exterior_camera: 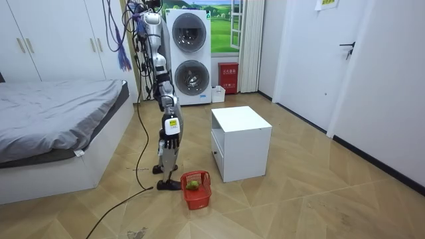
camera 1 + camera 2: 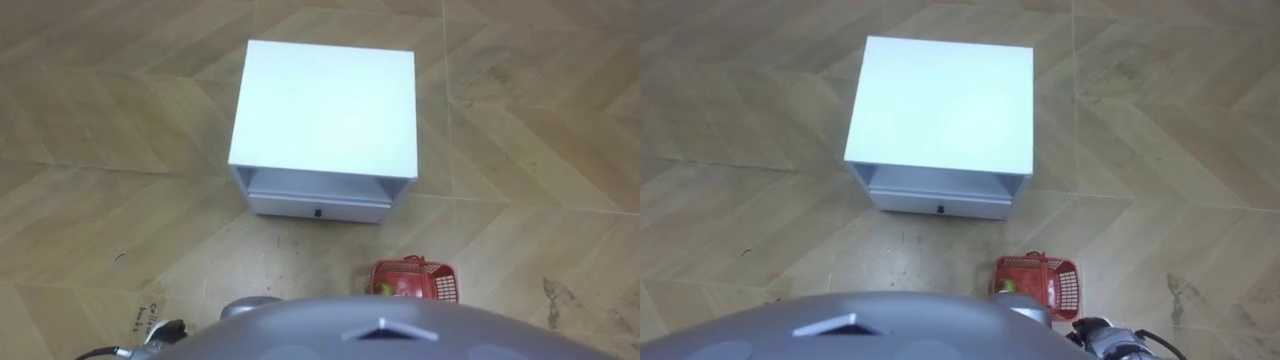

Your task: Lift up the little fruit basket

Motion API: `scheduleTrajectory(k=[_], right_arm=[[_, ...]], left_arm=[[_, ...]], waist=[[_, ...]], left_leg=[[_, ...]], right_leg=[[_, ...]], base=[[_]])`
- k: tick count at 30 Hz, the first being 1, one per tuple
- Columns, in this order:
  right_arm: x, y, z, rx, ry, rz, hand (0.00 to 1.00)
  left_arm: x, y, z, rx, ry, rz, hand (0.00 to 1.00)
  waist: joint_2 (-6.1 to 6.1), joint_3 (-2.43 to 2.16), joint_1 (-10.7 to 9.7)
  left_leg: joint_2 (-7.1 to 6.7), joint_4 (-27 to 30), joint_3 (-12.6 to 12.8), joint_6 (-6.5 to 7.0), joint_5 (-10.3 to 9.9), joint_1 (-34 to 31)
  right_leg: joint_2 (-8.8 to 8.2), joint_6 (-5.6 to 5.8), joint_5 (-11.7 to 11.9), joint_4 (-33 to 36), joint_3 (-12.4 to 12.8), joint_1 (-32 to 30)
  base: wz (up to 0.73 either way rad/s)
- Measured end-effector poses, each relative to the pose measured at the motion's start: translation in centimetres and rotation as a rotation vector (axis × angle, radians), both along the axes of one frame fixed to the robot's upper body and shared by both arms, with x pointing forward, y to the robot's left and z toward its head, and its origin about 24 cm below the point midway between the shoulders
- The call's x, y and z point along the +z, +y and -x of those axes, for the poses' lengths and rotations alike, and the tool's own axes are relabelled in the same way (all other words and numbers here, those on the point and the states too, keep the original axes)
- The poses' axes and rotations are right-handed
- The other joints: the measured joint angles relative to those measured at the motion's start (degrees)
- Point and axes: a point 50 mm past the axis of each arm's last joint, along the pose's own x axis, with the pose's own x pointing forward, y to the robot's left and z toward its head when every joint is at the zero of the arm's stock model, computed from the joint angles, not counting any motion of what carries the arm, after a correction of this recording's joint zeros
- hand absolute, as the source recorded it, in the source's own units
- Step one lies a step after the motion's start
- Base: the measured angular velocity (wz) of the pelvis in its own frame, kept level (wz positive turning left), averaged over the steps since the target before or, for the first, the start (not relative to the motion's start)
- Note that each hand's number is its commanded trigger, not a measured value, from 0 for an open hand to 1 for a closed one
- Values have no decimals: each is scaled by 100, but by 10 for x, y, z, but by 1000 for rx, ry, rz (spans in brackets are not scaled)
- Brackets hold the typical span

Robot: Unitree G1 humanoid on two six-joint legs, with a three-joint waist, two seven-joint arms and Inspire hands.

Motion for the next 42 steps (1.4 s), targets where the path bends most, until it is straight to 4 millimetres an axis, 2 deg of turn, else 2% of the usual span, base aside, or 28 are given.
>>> scheduleTrajectory(k=[13,15,18,23,29,33,34,35,36,37,38,39,41,42], right_arm=[[0,0,13,-10,44,4,0],[0,-1,13,-11,45,6,0],[0,-1,7,8,31,10,0],[1,-3,3,0,21,16,0],[2,-7,-8,-76,-39,23,0],[3,-9,-17,-72,-79,37,0],[4,-11,-24,-64,-95,42,0],[4,-11,-28,-68,-107,43,0],[5,-12,-29,-96,-118,45,0],[5,-12,-29,-106,-118,47,0],[5,-13,-31,-111,-124,59,0],[6,-14,-42,-107,-158,72,0],[11,-15,-71,-125,-255,80,0],[14,-16,-89,-145,-318,79,0]], left_arm=[[0,0,-2,1,-4,-4,0],[0,0,-1,2,-3,-8,0],[0,-1,0,2,-3,-11,0],[0,0,-6,-3,-23,-19,0],[0,0,-17,-13,-68,-3,0],[1,5,-19,4,-90,-2,0],[1,7,-18,27,-95,-2,0],[2,9,-19,35,-102,-4,0],[3,13,-22,45,-113,-13,0],[3,15,-22,48,-116,-18,0],[4,19,-23,43,-120,-28,0],[5,22,-25,41,-121,-34,0],[7,25,-34,37,-142,-39,0],[7,26,-41,35,-159,-41,0]], waist=[[42,-10,-86],[36,-13,-95],[22,-19,-6],[2,-22,-31],[6,-21,-135],[-23,-25,-153],[32,-49,-161],[118,-79,-157],[20,-22,-159],[-3,-26,-142],[-101,-54,-77],[-198,-49,34],[-342,-81,146],[-361,-38,147]], left_leg=[[47,-5,97,-35,-22,21],[51,9,144,-35,-22,14],[70,10,328,-44,-27,-12],[70,33,351,-45,-38,-60],[40,368,413,-3,-97,-497],[-50,817,620,50,-147,-1009],[42,819,687,117,-134,-1218],[89,837,790,155,-138,-1326],[68,976,852,199,-145,-1515],[42,1028,911,214,-146,-1578],[3,1155,1067,257,-169,-1766],[-25,1356,1137,283,-185,-2041],[-11,1713,1172,317,-208,-2540],[32,2004,1172,327,-214,-2924]], right_leg=[[58,-4,-1,1,124,-37],[63,-11,-5,20,159,-75],[88,-32,-17,133,339,-234],[82,-41,-23,254,405,-340],[-19,-50,-43,647,401,-826],[-99,-18,6,804,462,-1246],[-73,21,136,717,465,-1376],[-106,12,123,857,442,-1464],[-312,65,-167,1750,274,-1650],[-425,96,-285,2139,225,-1660],[-636,151,-412,2877,247,-1629],[-808,158,-405,3375,287,-1523],[-974,139,-229,3482,320,-1200],[-1031,142,-75,3272,314,-965]], base=[[-4],[-15],[-29],[-7],[-4],[-16],[-11],[12],[21],[34],[16],[4],[-7],[0]])
